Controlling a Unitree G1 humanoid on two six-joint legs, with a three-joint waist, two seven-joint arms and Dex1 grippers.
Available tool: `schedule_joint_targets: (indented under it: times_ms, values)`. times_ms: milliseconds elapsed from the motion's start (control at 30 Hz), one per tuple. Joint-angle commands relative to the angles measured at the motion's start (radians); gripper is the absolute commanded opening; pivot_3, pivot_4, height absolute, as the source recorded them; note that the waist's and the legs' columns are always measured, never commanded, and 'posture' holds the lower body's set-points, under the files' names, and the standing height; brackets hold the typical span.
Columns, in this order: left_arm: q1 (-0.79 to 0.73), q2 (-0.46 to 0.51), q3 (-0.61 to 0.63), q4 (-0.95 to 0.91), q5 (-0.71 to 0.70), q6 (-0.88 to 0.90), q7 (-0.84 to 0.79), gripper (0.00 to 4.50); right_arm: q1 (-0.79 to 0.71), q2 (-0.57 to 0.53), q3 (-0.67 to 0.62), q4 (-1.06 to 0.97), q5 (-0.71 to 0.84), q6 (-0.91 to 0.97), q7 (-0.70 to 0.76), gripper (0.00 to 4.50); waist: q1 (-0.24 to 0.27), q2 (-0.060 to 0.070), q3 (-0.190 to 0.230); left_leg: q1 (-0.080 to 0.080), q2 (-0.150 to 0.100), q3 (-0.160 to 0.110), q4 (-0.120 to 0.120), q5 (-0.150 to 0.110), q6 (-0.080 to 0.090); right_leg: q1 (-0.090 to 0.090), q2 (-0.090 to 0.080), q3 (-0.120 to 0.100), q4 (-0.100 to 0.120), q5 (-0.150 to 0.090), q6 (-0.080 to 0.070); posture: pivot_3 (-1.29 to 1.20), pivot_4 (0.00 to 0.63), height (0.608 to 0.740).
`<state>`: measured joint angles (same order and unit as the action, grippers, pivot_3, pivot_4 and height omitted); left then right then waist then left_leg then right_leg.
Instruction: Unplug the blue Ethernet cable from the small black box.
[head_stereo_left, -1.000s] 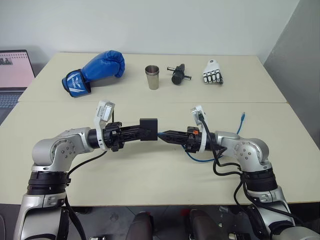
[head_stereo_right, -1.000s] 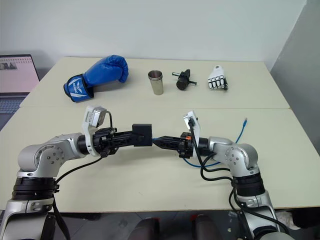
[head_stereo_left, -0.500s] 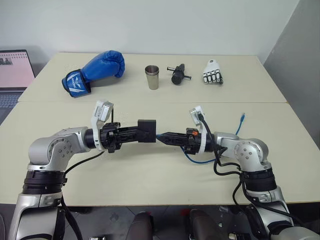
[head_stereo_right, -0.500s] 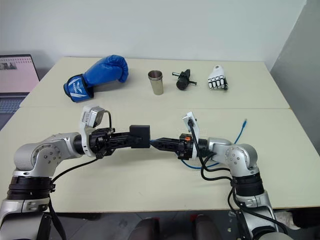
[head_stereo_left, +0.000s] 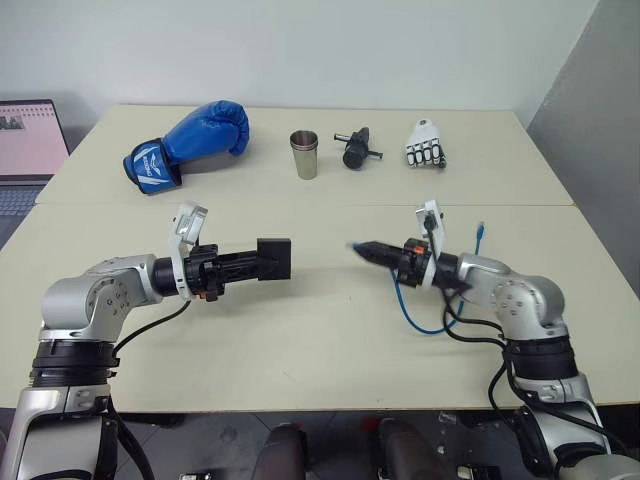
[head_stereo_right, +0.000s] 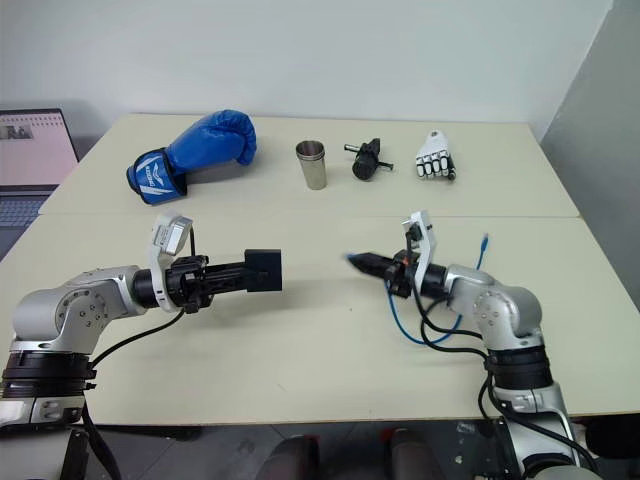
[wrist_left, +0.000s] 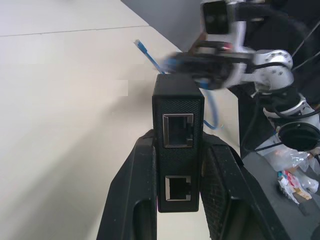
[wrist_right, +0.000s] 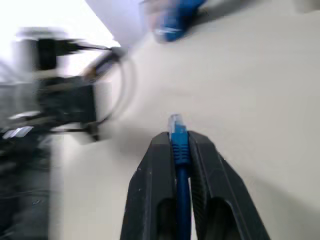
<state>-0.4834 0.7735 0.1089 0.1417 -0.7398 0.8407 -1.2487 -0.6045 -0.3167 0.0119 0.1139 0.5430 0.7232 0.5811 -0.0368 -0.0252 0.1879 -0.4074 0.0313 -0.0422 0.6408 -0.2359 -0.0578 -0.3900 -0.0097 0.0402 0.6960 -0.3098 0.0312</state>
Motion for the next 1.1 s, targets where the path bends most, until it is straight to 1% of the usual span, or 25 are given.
schedule_joint_targets:
  times_ms: [33,133,167,333,367,433,467,533,567,600,633,667,733,800,900,1100]
  values:
    - [0.002,-0.025,0.028,-0.060,-0.013,-0.007,0.041,0.79,-0.130,0.003,-0.001,0.345,-0.257,-0.382,-0.207,0.08,-0.002,0.000,0.000,0.000,0.000,0.000,0.000,0.000,0.000,0.000,0.000,0.000,0.000,0.000,0.000,0.00,0.150,0.740]
    - [0.000,-0.041,0.032,-0.070,-0.014,-0.003,0.061,0.79,-0.202,0.015,-0.006,0.527,-0.332,-0.532,-0.247,0.08,-0.005,0.000,0.001,-0.001,0.000,0.002,0.000,0.000,0.000,-0.001,0.000,0.001,0.000,0.000,0.000,0.00,0.150,0.740]
    - [0.000,-0.047,0.034,-0.073,-0.015,-0.005,0.069,0.79,-0.217,0.020,-0.012,0.562,-0.335,-0.555,-0.236,0.80,-0.006,0.000,0.001,-0.001,0.000,0.002,0.000,0.000,0.000,-0.001,0.000,0.001,0.000,0.000,0.000,0.00,0.150,0.740]
    - [0.007,-0.067,0.050,-0.082,-0.019,-0.007,0.107,0.79,-0.215,0.023,-0.015,0.563,-0.339,-0.578,-0.172,1.86,-0.010,0.000,0.001,-0.002,0.000,0.002,-0.001,0.000,0.000,-0.001,-0.001,0.002,-0.001,0.000,-0.001,0.00,0.150,0.740]
    - [0.010,-0.069,0.052,-0.084,-0.018,-0.010,0.114,0.79,-0.206,0.021,-0.019,0.542,-0.332,-0.567,-0.161,2.02,-0.011,0.000,0.001,-0.002,0.000,0.002,-0.001,0.000,0.000,-0.001,-0.001,0.002,-0.001,0.000,-0.001,0.00,0.150,0.740]
    - [0.016,-0.077,0.058,-0.086,-0.007,-0.027,0.136,0.79,-0.183,0.009,-0.022,0.476,-0.320,-0.540,-0.133,2.53,-0.011,0.000,0.001,-0.002,0.000,0.002,-0.001,0.000,0.000,-0.001,-0.002,0.002,-0.001,0.000,-0.001,0.00,0.150,0.740]
    - [0.018,-0.080,0.059,-0.086,0.004,-0.043,0.146,0.79,-0.172,0.000,-0.017,0.439,-0.318,-0.532,-0.112,2.69,-0.011,0.000,0.001,-0.002,-0.001,0.002,-0.001,0.000,0.000,-0.001,-0.002,0.001,-0.001,0.000,-0.001,0.00,0.150,0.740]
    - [0.012,-0.104,0.071,-0.077,0.032,-0.091,0.203,0.79,-0.131,-0.033,0.017,0.306,-0.304,-0.506,-0.013,3.25,-0.011,0.000,0.001,-0.002,-0.001,0.001,0.000,0.000,0.000,-0.001,-0.003,0.001,0.000,0.000,-0.001,0.00,0.150,0.740]
    - [0.008,-0.118,0.078,-0.069,0.055,-0.124,0.238,0.79,-0.106,-0.053,0.042,0.222,-0.287,-0.480,0.051,3.40,-0.009,0.000,0.001,-0.002,-0.001,0.001,0.000,0.000,0.000,-0.001,-0.003,0.001,0.000,0.000,-0.001,0.00,0.150,0.740]
    - [0.006,-0.131,0.081,-0.062,0.079,-0.159,0.269,0.79,-0.081,-0.073,0.067,0.144,-0.276,-0.462,0.109,3.70,-0.008,0.000,0.001,-0.002,-0.001,0.001,0.000,0.000,0.000,-0.001,-0.003,0.001,0.000,0.000,-0.001,0.00,0.150,0.740]
    - [0.002,-0.151,0.088,-0.046,0.119,-0.215,0.321,0.79,-0.055,-0.097,0.099,0.062,-0.268,-0.451,0.167,3.81,-0.006,0.000,0.001,-0.002,-0.001,0.001,0.000,0.000,0.000,0.000,-0.003,0.000,0.000,0.000,-0.001,0.00,0.150,0.740]
    - [-0.002,-0.172,0.099,-0.029,0.151,-0.265,0.374,0.79,-0.031,-0.116,0.121,-0.010,-0.264,-0.443,0.205,3.82,-0.002,0.000,0.001,-0.002,-0.001,0.000,0.000,0.000,0.000,0.000,-0.003,0.000,0.000,0.000,-0.001,0.00,0.150,0.740]
    - [-0.013,-0.219,0.129,0.023,0.215,-0.367,0.492,0.79,0.001,-0.139,0.149,-0.133,-0.236,-0.393,0.251,3.82,0.001,0.000,0.001,-0.002,-0.001,-0.001,0.001,0.000,0.000,0.000,-0.003,0.000,0.000,0.000,-0.001,0.00,0.150,0.740]
    - [-0.012,-0.250,0.136,0.084,0.293,-0.489,0.576,0.79,0.016,-0.151,0.174,-0.215,-0.225,-0.348,0.278,3.82,0.001,0.000,0.001,-0.002,-0.001,-0.001,0.002,0.000,0.000,0.000,-0.002,0.000,0.000,0.000,0.000,0.00,0.150,0.740]
    - [0.006,-0.285,0.135,0.152,0.371,-0.626,0.660,0.79,0.019,-0.156,0.213,-0.279,-0.237,-0.322,0.300,3.82,0.003,0.000,0.001,-0.002,-0.001,-0.004,0.002,0.000,0.000,0.000,-0.003,0.000,0.000,0.000,0.000,0.00,0.150,0.740]
    - [0.055,-0.341,0.135,0.248,0.445,-0.755,0.753,0.79,0.014,-0.156,0.257,-0.326,-0.248,-0.291,0.331,3.82,0.007,0.000,0.001,-0.002,-0.003,-0.006,0.003,0.000,0.000,0.001,-0.005,-0.001,0.000,0.000,0.000,0.00,0.150,0.740]
